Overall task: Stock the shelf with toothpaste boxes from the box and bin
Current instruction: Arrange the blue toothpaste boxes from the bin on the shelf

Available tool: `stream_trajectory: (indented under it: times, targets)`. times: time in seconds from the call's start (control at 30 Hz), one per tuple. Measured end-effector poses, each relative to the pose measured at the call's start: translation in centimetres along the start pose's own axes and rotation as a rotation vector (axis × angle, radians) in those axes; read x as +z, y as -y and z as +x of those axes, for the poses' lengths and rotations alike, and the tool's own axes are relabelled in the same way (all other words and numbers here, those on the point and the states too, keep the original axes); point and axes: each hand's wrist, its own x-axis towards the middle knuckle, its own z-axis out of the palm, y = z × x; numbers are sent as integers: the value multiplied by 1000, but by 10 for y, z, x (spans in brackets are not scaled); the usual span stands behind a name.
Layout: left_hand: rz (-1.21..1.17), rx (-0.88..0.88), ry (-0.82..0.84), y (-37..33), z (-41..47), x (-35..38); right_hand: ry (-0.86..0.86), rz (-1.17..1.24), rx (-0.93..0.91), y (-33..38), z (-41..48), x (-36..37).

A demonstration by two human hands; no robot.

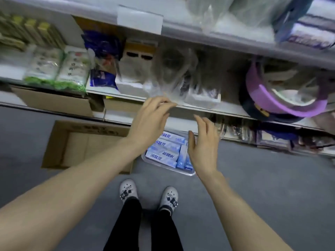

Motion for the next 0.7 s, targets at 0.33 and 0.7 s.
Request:
stream_trajectory:
  times: [0.33, 0.7]
  targets:
    - [-58, -252, 128, 59, -90, 152, 184, 30, 101, -101, -80, 118]
    - [-42, -343, 312, 148, -175, 301, 304, 1, 181, -188, -121, 266]
